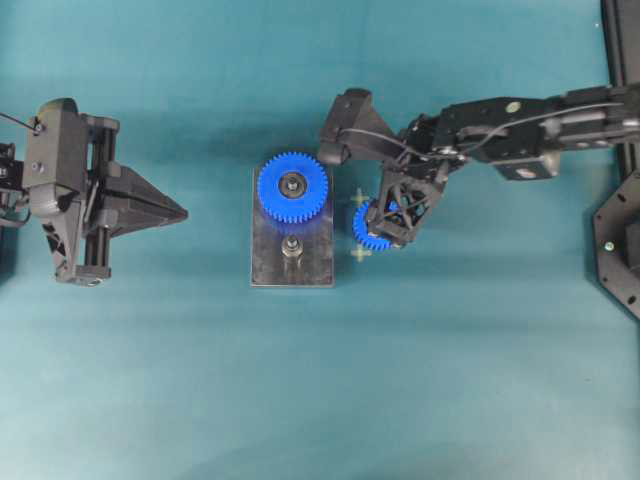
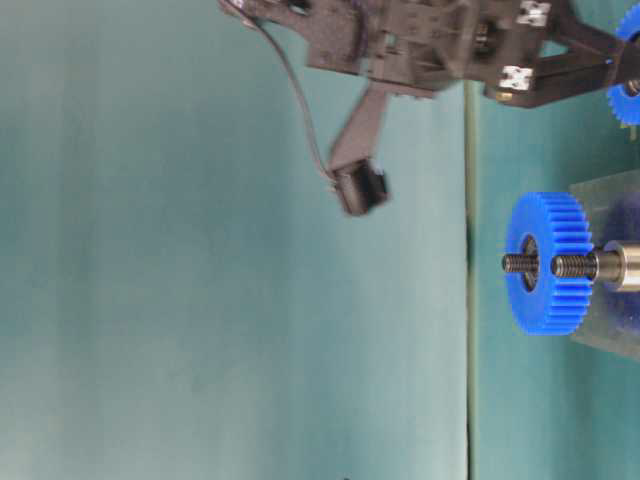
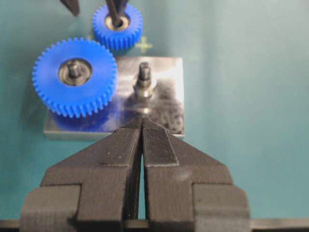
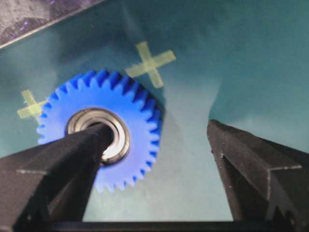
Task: Fit the small gear onto the shaft.
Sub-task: 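Close the right gripper on the small blue gear's hub, then carry the small gear left over the empty shaft on the plate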
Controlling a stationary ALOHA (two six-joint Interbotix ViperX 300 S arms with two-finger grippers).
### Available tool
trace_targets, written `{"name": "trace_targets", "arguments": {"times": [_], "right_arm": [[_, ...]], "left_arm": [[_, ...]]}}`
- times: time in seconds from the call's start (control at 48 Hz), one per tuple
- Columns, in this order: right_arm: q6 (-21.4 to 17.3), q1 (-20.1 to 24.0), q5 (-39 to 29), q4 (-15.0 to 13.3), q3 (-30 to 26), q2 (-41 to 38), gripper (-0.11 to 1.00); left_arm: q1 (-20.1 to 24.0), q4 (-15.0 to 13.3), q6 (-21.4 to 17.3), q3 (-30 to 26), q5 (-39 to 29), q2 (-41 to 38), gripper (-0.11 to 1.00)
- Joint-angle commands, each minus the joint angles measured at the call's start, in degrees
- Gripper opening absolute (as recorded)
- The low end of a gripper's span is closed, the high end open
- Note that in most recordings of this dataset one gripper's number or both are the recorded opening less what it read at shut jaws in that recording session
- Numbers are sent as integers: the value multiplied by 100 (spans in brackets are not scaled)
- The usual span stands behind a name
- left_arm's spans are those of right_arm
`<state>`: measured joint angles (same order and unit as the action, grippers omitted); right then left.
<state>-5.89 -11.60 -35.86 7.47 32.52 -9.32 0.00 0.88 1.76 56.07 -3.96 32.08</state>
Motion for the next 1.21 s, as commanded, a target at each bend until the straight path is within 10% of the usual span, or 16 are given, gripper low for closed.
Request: {"name": "trace_targets", "arguments": {"times": [0.0,0.229,0.458,1.187], "right_arm": [[0,26,-35,-9,-88,18,91],[-26,26,-158,-18,-114,-18,85],[-26,35,-158,-9,-185,0,37],[0,589,-1916,62,-2259,211,36]], "left_arm": [[9,18,9,-62,53,18,0],[0,18,26,-62,53,26,0],[9,18,44,-62,53,35,0],[0,18,105,-62,53,62,0]]}}
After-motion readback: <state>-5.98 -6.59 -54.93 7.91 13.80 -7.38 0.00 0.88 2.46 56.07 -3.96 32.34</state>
